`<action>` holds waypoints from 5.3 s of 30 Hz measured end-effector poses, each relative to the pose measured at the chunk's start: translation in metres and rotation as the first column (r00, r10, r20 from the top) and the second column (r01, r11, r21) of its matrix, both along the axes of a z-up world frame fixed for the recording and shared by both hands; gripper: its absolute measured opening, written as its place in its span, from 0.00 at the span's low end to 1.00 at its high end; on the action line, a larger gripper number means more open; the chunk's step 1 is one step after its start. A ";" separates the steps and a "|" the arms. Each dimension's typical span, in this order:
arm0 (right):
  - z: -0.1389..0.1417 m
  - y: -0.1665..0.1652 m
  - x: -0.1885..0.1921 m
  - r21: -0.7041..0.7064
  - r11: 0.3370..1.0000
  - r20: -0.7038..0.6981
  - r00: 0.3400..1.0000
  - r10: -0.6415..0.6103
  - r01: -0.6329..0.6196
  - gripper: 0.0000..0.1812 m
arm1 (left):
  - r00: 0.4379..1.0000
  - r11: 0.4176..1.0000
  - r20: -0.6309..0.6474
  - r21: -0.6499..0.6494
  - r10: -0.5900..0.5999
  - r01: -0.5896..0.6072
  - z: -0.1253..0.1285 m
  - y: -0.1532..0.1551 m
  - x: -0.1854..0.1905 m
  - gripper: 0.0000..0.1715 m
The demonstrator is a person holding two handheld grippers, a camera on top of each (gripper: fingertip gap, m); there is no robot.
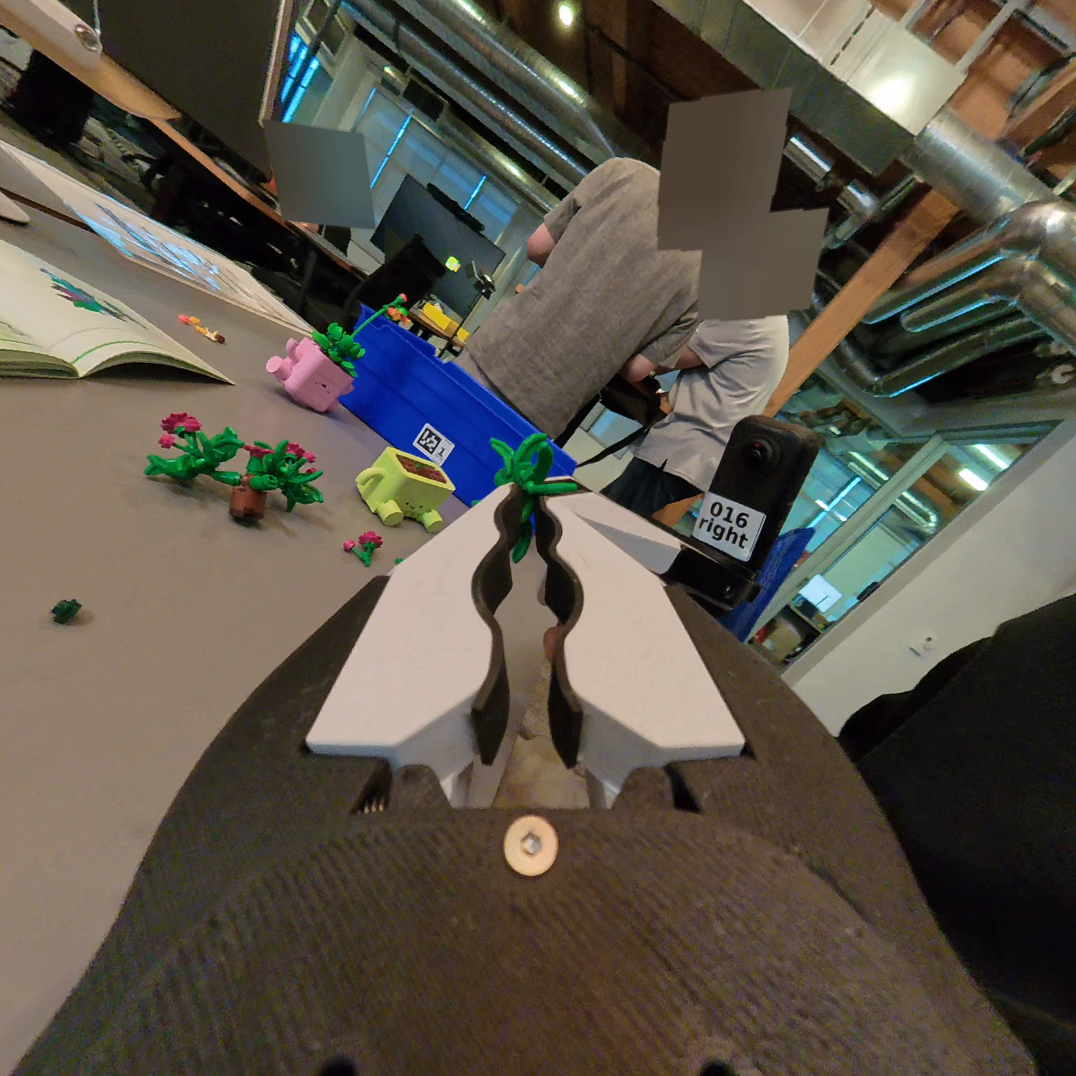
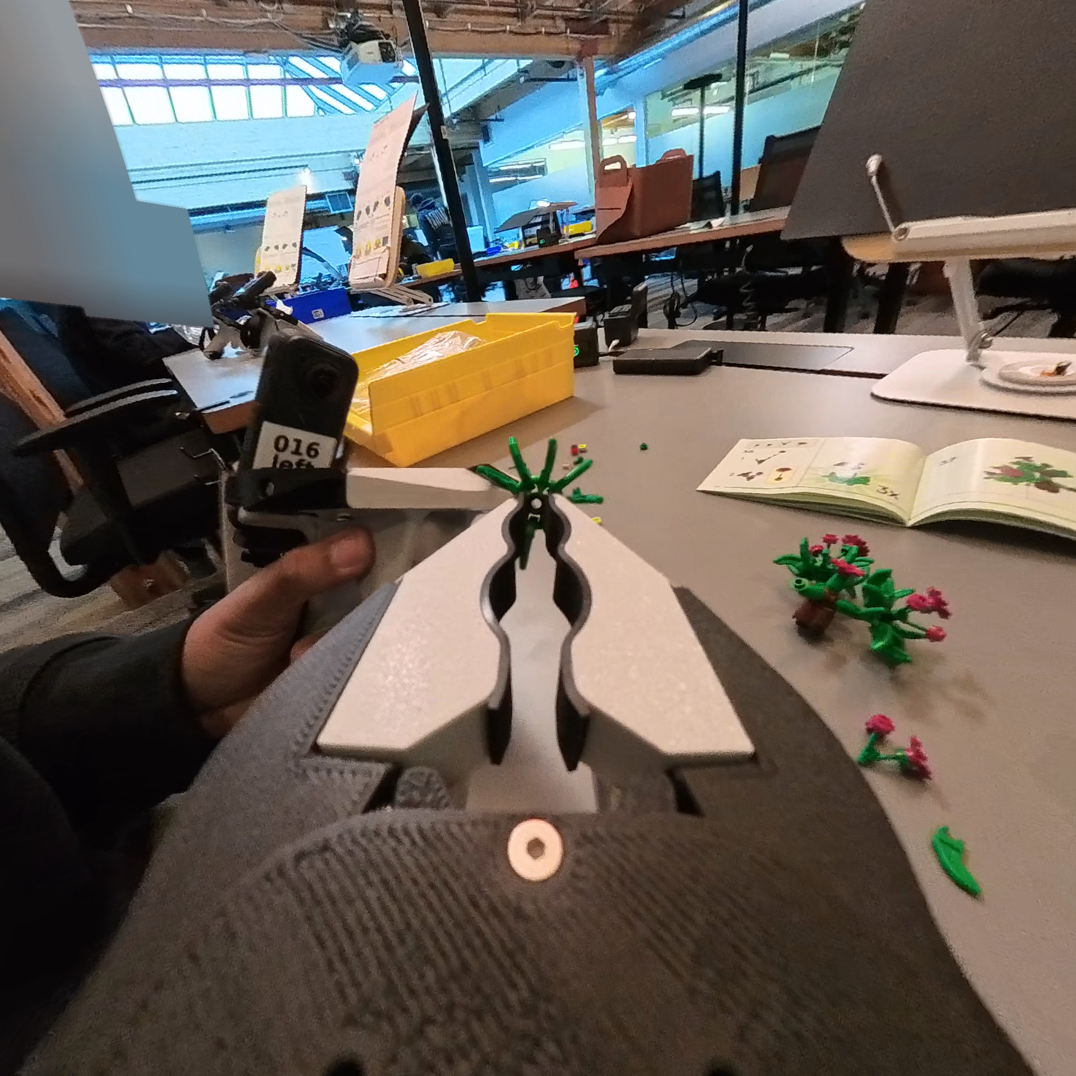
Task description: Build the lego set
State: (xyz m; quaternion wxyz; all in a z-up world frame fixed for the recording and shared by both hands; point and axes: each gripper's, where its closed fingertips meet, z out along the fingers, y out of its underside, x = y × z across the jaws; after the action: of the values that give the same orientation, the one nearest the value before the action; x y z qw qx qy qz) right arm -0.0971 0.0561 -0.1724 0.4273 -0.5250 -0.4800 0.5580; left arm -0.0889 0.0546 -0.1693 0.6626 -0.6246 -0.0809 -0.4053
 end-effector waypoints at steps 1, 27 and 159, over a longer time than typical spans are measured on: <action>-0.002 0.000 -0.001 -0.013 1.000 0.008 1.000 0.008 -0.008 0.02 | 1.000 1.000 -0.022 -0.006 0.016 -0.016 -0.001 0.000 -0.001 0.01; -0.019 0.013 0.004 -0.116 0.993 0.052 0.998 0.030 -0.024 0.00 | 0.967 0.965 -0.034 -0.051 0.254 -0.255 -0.009 -0.008 -0.060 0.00; -0.110 -0.006 -0.019 0.241 0.914 0.585 0.800 0.132 -0.327 0.04 | 0.506 0.846 -0.698 -0.515 -0.507 0.136 -0.114 -0.009 -0.018 0.12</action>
State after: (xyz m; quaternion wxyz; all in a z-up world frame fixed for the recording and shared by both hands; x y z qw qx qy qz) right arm -0.1164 0.0501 -0.2822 0.2788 -0.5223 -0.7305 0.3402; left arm -0.1065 0.0458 -0.2831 0.3931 -0.8623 0.2733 -0.1650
